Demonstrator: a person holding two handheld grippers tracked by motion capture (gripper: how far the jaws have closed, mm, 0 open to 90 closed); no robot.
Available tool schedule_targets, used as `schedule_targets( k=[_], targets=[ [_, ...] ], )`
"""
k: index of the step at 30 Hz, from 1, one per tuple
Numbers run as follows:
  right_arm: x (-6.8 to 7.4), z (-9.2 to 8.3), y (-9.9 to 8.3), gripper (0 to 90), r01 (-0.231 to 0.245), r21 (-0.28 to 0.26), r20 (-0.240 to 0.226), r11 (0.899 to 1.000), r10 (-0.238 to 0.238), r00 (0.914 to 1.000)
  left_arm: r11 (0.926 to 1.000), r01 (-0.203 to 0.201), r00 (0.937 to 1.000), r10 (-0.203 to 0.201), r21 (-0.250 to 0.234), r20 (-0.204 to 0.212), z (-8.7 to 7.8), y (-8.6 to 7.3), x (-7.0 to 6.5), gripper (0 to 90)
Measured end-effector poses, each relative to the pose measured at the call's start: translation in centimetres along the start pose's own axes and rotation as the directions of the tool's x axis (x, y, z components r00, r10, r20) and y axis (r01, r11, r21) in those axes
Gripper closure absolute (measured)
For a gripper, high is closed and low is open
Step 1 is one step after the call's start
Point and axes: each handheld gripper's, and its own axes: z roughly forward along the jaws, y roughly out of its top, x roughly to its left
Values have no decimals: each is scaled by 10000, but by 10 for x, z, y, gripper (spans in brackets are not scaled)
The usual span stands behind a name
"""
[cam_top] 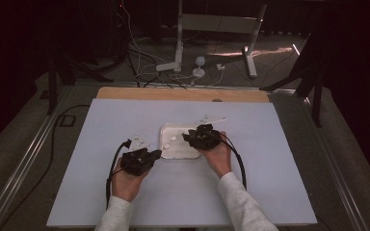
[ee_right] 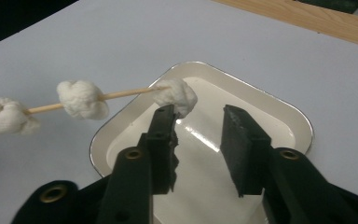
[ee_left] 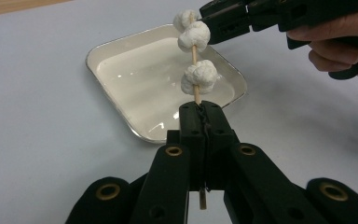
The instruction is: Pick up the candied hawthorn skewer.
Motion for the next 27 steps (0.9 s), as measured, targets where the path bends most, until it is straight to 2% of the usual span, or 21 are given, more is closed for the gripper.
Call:
schedule_targets(
  k=[4,8,10,13,17,19,21,27],
  targets=[
    [3,1,0,608,123,-5,-129,9999,-123,9998,10000,-41,10000,41,-10,-1,0,0,-1,900],
    [4,3,0,588,214,91,-83,9997,-214,9997,9997,140,9998,-143,-210,-126,-4,0,3,899],
    [3,3,-1,574,194,144,-63,9997,-193,9998,9994,215,9997,-217,-257,-57,-6,0,5,899],
    [3,3,-1,549,159,94,-94,9998,-158,9998,9996,133,9999,-133,-231,-27,-5,0,3,899],
    [7,2,1,528,354,-87,-260,9993,-356,9990,9999,0,9999,2,-145,136,-2,1,-1,899],
    [8,2,2,565,477,-173,-266,9987,-482,9985,9999,-63,9999,65,-116,143,-2,1,-3,899],
    [8,1,2,716,598,-162,-213,9981,-601,9980,9999,-43,10000,44,-162,52,-3,1,-2,899],
    [6,-1,1,771,582,-100,-77,9983,-583,9983,9997,64,10000,-64,-254,3,-5,1,1,899]
  ],
)
